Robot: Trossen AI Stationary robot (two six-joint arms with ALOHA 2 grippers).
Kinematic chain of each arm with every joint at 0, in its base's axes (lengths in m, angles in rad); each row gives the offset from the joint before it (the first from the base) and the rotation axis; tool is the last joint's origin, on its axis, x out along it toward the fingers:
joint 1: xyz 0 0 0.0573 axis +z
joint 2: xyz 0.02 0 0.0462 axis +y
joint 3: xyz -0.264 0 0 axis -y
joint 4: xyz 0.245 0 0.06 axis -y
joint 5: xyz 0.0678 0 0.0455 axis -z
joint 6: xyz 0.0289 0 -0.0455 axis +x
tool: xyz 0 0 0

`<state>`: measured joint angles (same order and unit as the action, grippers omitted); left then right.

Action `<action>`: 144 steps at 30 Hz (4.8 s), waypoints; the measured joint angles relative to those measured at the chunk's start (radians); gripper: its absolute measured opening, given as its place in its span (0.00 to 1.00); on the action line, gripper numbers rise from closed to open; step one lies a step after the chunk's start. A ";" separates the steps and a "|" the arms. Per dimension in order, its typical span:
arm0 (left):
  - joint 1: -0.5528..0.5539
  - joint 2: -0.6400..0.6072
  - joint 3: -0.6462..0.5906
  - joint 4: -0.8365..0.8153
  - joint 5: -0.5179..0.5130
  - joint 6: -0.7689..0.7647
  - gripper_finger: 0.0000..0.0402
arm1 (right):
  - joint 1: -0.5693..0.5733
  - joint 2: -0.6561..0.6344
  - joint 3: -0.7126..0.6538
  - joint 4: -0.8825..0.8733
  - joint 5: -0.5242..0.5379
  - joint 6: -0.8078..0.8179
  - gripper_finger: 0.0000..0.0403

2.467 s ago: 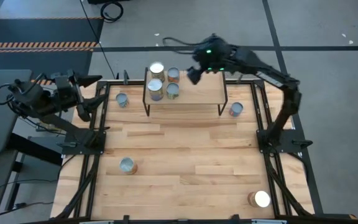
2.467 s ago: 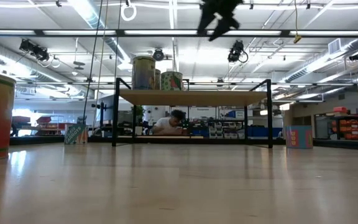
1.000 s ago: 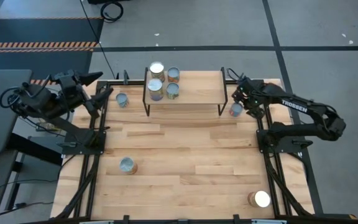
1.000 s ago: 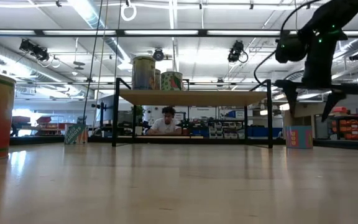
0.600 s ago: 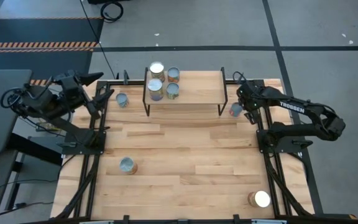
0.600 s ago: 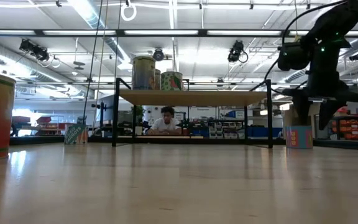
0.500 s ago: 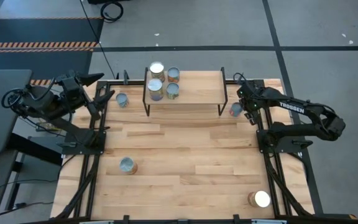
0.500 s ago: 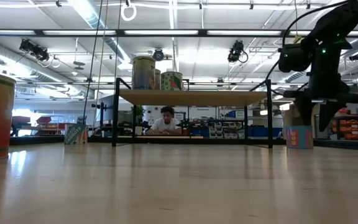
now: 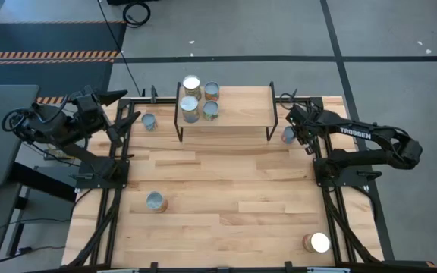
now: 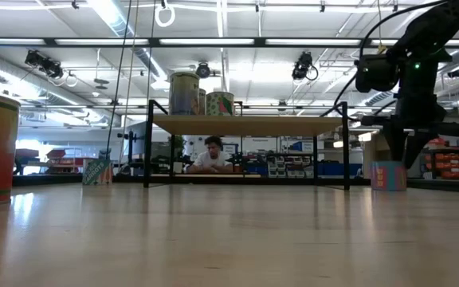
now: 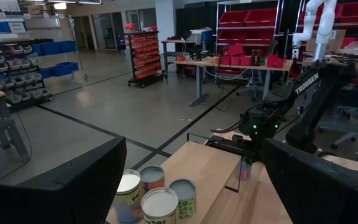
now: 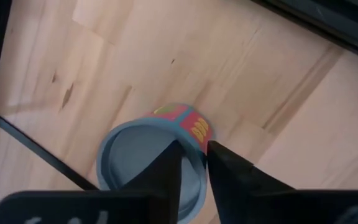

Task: Pick and place cans onto a shelf
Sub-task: Put the mix veggies can on top of the shelf

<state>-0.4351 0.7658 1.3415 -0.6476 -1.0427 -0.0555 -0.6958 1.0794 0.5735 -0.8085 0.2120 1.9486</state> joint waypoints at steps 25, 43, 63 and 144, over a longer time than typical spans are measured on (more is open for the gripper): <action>0.000 0.000 0.000 0.001 0.158 0.007 0.95 | -0.079 0.011 0.245 -0.113 0.236 -0.441 0.04; 0.000 0.000 0.000 0.010 0.158 0.023 0.95 | 0.018 0.528 1.193 -0.257 0.085 -1.098 0.04; 0.000 0.000 0.000 0.008 0.158 -0.012 0.95 | 0.106 0.851 1.394 -0.288 0.056 -1.166 0.05; 0.263 0.193 0.000 -0.838 0.127 -1.131 0.95 | 0.199 0.554 1.286 0.058 0.128 -1.552 0.25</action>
<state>-0.1716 0.9585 1.3415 -1.4856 -0.9160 -1.1861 -0.4969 1.6338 1.8600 -0.7505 0.3396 0.3962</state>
